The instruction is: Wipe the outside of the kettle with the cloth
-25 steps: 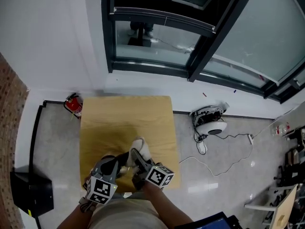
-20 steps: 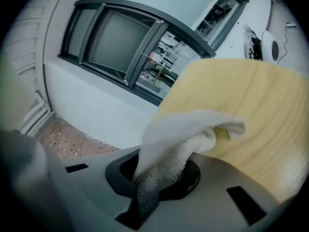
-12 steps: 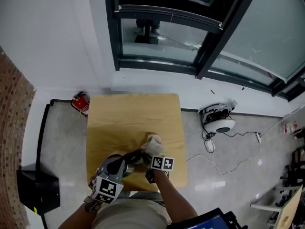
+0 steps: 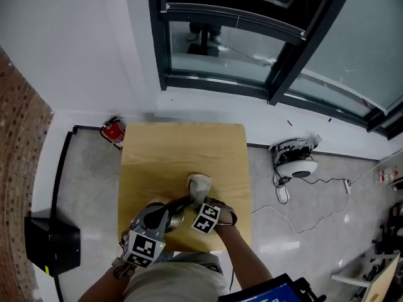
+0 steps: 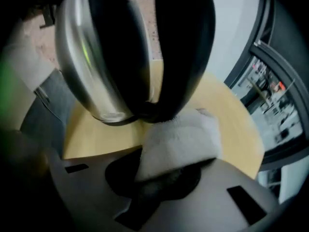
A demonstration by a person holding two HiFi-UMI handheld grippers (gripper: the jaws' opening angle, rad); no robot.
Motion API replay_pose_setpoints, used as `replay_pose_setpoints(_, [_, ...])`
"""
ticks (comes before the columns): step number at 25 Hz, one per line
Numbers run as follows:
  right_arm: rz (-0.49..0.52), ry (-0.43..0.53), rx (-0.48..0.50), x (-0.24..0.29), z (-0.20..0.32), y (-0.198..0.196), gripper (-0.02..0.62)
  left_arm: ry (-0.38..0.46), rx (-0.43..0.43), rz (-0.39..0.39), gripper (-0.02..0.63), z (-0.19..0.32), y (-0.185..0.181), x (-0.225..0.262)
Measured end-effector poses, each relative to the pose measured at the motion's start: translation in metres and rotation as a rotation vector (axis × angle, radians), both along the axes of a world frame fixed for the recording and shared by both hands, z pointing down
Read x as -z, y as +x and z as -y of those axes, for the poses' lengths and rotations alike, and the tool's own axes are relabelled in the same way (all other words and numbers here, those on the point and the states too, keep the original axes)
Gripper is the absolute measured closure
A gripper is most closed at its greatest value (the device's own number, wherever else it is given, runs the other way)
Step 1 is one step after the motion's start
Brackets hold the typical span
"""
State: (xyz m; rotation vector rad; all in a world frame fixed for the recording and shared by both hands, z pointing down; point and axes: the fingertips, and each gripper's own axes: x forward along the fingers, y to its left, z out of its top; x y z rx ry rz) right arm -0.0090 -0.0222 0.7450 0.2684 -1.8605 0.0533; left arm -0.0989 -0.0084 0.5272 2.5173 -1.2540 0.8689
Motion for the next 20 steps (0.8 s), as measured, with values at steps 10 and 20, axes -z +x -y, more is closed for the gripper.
replay_pose_setpoints(10, [-0.090,0.269,0.624,-0.008,-0.045,-0.014,0.549,0.034,0.022,0.025,0.611,0.002,-0.007,0.002])
replay_pose_setpoints(20, [0.726,0.253,-0.387,0.213,0.012,-0.015,0.549,0.002,-0.011,0.013,0.607,0.003,-0.011,0.001])
